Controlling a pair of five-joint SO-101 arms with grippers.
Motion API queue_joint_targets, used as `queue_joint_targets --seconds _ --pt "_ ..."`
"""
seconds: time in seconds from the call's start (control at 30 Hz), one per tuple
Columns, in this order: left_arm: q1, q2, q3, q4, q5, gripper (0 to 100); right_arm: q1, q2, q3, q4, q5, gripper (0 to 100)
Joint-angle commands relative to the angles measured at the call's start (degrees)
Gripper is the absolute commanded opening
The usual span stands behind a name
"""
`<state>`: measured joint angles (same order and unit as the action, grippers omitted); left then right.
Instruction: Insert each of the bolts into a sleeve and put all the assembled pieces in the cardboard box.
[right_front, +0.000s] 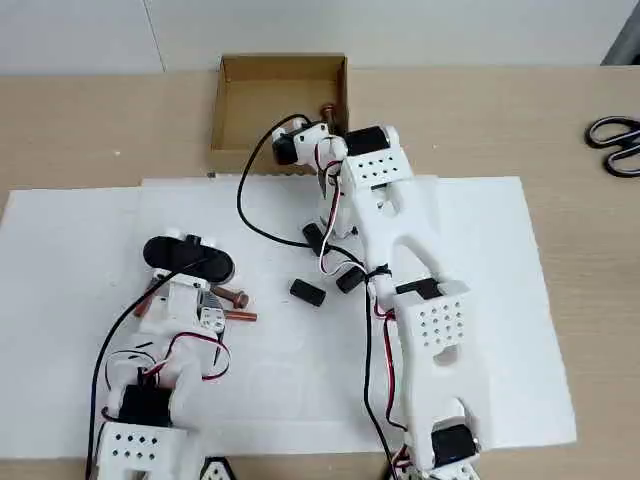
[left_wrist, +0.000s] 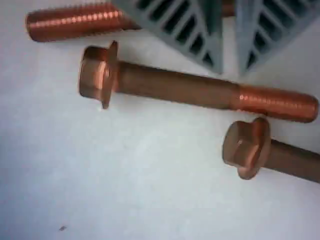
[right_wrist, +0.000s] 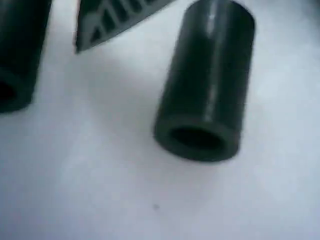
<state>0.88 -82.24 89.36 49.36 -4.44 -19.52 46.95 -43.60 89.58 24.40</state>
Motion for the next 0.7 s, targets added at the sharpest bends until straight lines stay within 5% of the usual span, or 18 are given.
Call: queue_joint_targets --seconds 0.0,0.13,0.33,0.67 --pt "-0.3 -0.6 -0.4 -1.4 0.5 1 0.7 0.2 -0.3 -1.5 -1.1 19.7" --pt "-0.3 -0.6 -0.4 -1.4 0.5 1 0.7 1.3 -0.3 -2.0 -1.1 18.2" --pt "-0.3 -0.6 -0.4 -1.4 0.5 1 0.7 2.1 -0.3 -2.2 -1.2 0.9" --pt "-0.3 -0.6 -0.4 -1.4 0.5 1 0.0 -6.6 -3.3 3.7 -1.3 0.7"
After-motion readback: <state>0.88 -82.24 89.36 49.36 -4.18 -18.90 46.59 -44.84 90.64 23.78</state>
